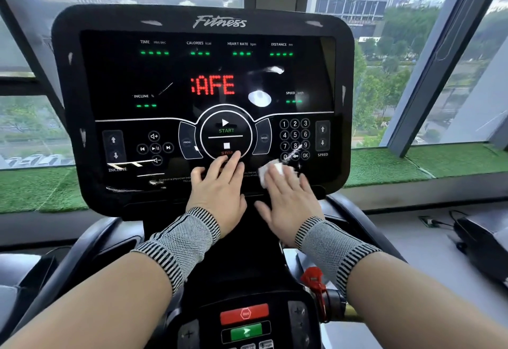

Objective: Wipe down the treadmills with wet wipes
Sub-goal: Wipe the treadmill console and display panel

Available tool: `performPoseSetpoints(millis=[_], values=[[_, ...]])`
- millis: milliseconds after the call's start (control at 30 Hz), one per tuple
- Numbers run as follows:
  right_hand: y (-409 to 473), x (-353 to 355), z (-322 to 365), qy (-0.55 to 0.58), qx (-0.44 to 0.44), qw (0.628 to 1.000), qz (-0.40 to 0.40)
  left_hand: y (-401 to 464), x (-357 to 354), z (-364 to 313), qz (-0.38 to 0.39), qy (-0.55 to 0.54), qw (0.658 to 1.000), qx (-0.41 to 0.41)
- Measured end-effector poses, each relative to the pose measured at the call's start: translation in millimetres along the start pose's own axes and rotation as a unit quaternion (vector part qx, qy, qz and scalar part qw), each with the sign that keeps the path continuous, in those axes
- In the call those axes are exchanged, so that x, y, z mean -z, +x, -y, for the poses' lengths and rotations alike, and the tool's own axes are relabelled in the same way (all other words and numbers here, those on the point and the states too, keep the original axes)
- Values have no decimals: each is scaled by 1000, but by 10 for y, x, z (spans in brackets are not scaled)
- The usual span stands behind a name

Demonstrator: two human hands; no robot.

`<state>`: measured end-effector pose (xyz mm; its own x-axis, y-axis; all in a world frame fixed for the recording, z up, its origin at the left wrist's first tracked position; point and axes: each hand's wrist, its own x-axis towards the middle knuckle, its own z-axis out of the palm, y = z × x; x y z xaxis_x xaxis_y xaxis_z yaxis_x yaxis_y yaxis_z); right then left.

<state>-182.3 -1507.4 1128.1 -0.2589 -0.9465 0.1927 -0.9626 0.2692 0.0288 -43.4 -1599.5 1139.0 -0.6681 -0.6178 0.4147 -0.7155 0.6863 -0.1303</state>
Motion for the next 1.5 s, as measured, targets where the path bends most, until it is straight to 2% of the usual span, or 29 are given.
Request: performPoseSetpoints(millis=[67, 200, 233, 333, 367, 467, 500, 600, 633, 733, 767, 867, 967, 1000, 1067, 1100, 1200, 1233, 1333, 1433, 1467, 1500], values=[[42, 40, 6, 33, -50, 998, -17, -16, 43, 32, 0, -2, 1000, 8], [64, 45, 102, -32, 100, 994, 1, 0, 89, 119, 21, -1, 1000, 10], [86, 78, 93, -34, 100, 994, -5, 5, 99, 135, 18, -1, 1000, 12], [187, 179, 85, 23, -28, 999, -34, 5, 135, 173, 9, -4, 1000, 20], [207, 184, 115, 28, -33, 998, -36, 4, 144, 184, 10, -5, 1000, 21], [231, 178, 186, -5, 62, 998, -17, 23, 156, 226, 12, -8, 1000, 20], [254, 193, 175, -4, 60, 998, -19, 34, 164, 243, 14, -7, 1000, 24], [368, 298, 150, 61, -66, 994, -66, 58, 192, 293, 18, -2, 999, 34], [396, 311, 179, 61, -61, 994, -64, 63, 196, 310, 24, 0, 999, 36], [441, 326, 259, 21, 48, 998, -46, 73, 194, 352, 36, 2, 999, 34], [470, 341, 252, 27, 39, 997, -53, 71, 189, 360, 35, 2, 999, 32], [562, 414, 250, 74, -58, 991, -93, 58, 185, 367, 28, -1, 999, 25], [595, 392, 331, 38, 22, 995, -86, 65, 190, 397, 35, 3, 999, 20], [607, 405, 336, 43, 14, 995, -93, 70, 190, 404, 35, 4, 999, 20], [638, 443, 311, 73, -57, 991, -99, 70, 192, 405, 36, 3, 999, 18], [645, 440, 312, 69, -55, 991, -98, 69, 192, 407, 37, 1, 999, 17], [628, 417, 352, 33, 40, 994, -91, 65, 191, 420, 37, -6, 999, 15], [628, 416, 342, 42, 30, 994, -91, 66, 188, 423, 36, -7, 999, 14], [579, 409, 357, 93, -77, 988, -96, 58, 188, 424, 37, -8, 999, 10], [414, 268, 477, 41, 25, 997, -57, 52, 189, 454, 42, -11, 999, 5], [371, 243, 464, 37, 27, 998, -45, 44, 186, 459, 40, -15, 999, 4], [349, 224, 426, 55, -9, 997, -48, 30, 185, 460, 38, -17, 999, 3]])
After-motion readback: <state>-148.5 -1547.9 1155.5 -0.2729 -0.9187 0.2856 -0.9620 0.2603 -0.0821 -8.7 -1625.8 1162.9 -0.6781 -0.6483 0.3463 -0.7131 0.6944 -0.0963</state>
